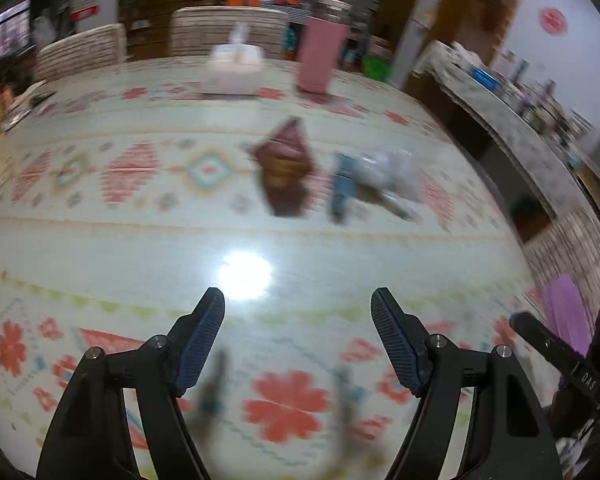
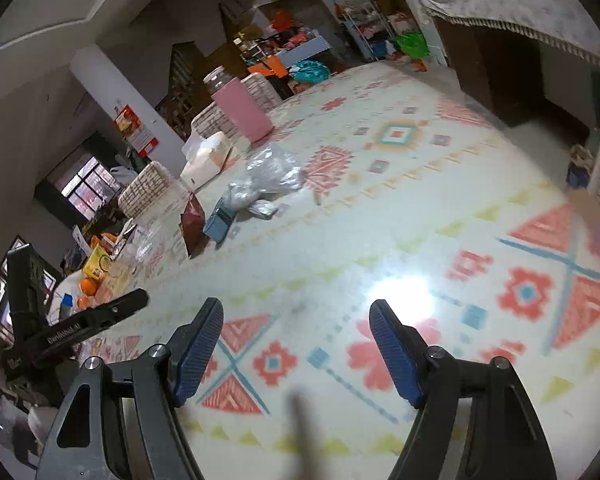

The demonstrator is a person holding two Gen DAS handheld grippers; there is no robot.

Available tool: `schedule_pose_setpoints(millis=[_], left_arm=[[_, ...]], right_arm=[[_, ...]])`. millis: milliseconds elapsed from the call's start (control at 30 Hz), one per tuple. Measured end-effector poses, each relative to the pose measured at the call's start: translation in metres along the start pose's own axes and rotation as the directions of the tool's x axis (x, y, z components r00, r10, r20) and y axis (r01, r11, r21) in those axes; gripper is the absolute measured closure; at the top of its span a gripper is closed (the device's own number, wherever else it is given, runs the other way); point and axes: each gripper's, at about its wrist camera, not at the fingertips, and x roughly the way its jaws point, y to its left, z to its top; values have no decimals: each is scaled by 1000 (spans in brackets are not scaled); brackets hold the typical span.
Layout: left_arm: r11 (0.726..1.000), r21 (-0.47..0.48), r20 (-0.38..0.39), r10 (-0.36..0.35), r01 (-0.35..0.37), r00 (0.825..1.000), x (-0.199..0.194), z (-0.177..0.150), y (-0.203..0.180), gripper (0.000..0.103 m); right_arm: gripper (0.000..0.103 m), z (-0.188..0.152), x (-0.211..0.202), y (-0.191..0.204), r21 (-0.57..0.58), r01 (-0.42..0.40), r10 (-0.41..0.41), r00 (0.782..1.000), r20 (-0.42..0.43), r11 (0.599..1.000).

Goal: Collect trash
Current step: 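Return both open tools from the wastebasket to the table, then grasp the red snack bag with the left tool while the right tool grasps the clear plastic bag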

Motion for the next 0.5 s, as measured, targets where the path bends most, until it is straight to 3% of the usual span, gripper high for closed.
schedule_pose_setpoints(millis=[133,200,333,500], left_arm=[[998,-47,22,52,-51,998,6,21,35,28],[997,-56,19,55,-54,998,12,33,44,28],[998,-70,-32,-6,4,999,44,67,47,28],[996,-70,-55,-65,61,996,81,101,25,28]], right_arm=[[23,-3,17,3,1,24,-24,999,-34,1000],[22,-4,14,5,-8,27,-27,1000,-9,1000],[22,-5,13,11,-46,48,-48,999,0,998],[22,-5,17,18,-93,51,-52,999,-12,994]])
